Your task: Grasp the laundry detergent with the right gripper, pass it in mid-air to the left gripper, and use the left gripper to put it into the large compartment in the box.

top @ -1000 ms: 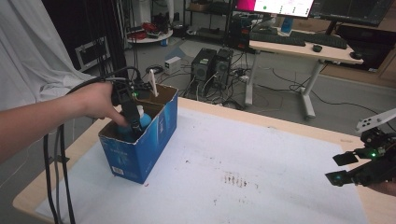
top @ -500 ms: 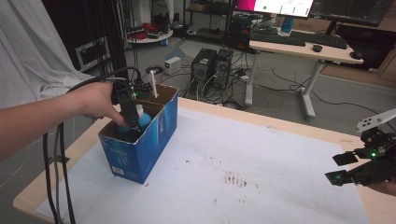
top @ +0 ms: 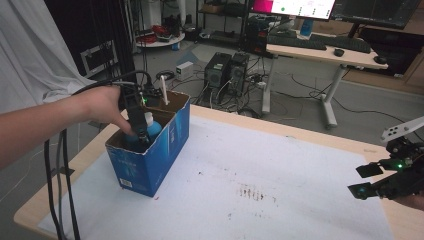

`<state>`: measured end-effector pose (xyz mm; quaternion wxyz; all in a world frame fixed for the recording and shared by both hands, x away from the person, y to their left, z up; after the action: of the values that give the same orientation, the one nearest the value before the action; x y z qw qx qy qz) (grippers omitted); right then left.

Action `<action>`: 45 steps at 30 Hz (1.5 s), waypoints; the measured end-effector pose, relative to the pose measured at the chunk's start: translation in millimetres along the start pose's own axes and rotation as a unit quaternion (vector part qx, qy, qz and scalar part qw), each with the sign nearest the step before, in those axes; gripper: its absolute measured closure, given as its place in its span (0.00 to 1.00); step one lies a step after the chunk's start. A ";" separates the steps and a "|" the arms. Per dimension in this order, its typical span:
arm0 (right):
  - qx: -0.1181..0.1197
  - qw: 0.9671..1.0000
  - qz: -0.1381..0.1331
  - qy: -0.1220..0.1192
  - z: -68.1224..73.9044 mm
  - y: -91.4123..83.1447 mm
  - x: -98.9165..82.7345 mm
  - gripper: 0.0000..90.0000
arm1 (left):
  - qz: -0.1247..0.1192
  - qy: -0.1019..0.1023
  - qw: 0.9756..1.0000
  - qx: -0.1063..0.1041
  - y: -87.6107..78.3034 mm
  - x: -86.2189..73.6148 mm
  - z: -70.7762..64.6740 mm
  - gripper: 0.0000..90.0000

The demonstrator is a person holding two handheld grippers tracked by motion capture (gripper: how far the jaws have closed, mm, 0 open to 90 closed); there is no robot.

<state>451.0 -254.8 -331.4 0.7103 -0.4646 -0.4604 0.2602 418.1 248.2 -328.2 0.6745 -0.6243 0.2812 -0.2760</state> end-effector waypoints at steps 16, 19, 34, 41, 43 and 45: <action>0.003 1.000 -0.005 -0.001 0.7 -0.9 0.7 0.23 | -0.022 0.009 0.999 0.022 -35.1 0.9 2.0 0.24; 0.003 1.000 -0.005 0.001 1.2 -1.6 0.2 0.23 | -0.026 0.016 0.999 0.030 -47.5 3.0 2.0 0.24; 0.002 1.000 -0.001 0.010 6.4 -7.4 -7.2 0.23 | -0.051 0.070 0.996 0.031 -89.5 33.5 -20.6 0.24; 0.007 1.000 0.005 0.013 10.6 -7.2 -6.6 0.23 | -0.050 0.112 0.992 0.025 -87.4 59.7 -42.9 0.24; 0.007 1.000 0.006 0.014 11.6 -7.0 -5.8 0.23 | -0.049 0.127 0.990 0.024 -85.9 68.3 -48.8 0.23; 0.008 1.000 0.007 0.015 13.3 -7.1 -4.8 0.23 | -0.053 0.139 0.989 0.020 -84.2 77.6 -55.0 0.23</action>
<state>436.5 -256.1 -325.0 0.7186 -0.4661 -0.4449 0.2617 429.9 148.6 -250.4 0.6257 -0.5801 0.3336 -0.4008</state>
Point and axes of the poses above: each handheld gripper's, and its own axes: y roughly forward along the jaws, x roughly out of its top, z roughly to its left, the point moved 6 cm from there along y, roughly forward along the jaws, and after that the axes turned 8 degrees about z, right-handed, at the moved point
